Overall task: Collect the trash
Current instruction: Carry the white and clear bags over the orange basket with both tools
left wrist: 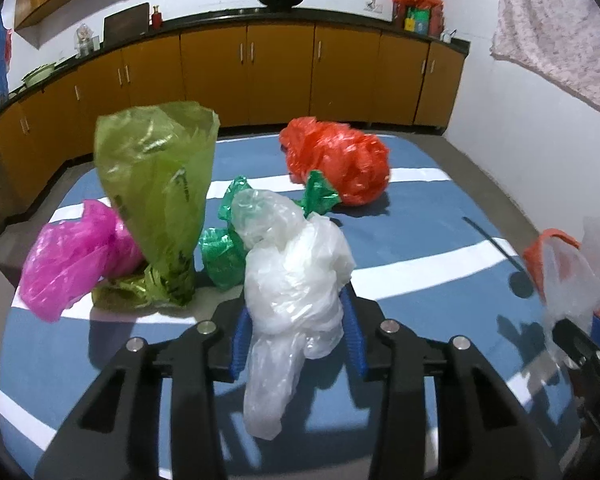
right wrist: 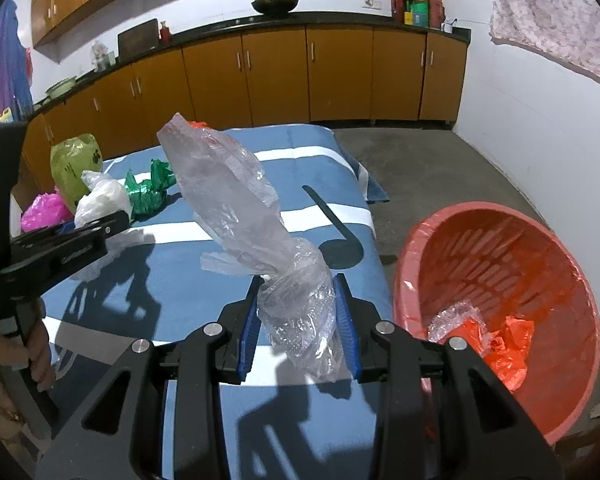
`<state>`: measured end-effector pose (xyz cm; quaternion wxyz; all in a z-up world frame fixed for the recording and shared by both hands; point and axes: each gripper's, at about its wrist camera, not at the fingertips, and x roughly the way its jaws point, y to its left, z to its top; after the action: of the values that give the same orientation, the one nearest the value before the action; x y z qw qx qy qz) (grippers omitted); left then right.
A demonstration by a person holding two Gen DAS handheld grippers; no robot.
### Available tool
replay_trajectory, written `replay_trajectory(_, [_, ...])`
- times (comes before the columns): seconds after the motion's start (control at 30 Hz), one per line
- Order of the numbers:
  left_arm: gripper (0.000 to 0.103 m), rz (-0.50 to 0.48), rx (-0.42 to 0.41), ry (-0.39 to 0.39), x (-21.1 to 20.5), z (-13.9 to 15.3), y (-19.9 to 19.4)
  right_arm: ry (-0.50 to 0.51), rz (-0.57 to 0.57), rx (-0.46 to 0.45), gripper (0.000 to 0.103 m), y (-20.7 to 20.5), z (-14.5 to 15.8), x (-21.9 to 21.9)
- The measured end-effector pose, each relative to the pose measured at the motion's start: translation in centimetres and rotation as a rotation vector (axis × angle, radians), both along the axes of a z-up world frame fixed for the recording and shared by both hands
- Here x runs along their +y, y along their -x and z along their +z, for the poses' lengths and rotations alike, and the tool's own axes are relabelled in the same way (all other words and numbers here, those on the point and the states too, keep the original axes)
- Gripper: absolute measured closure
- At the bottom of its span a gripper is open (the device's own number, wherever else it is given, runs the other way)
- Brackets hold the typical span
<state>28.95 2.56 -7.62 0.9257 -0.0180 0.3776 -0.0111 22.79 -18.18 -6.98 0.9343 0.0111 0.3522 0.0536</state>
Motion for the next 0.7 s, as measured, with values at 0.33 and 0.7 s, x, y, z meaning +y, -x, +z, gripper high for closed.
replay_trajectory(0.33, [0.067,-0.061,-0.046,0.024,-1.5,2.4,4.6,-0.018,-0.055,-0.043,0.067,2.8,1.6,-2.1])
replay_trajectory(0.7, [0.068,-0.104,-0.073,0.004,-3.9,4.4,7.0,-0.025,-0.116,-0.076,0.067,5.4,2.5,-5.0])
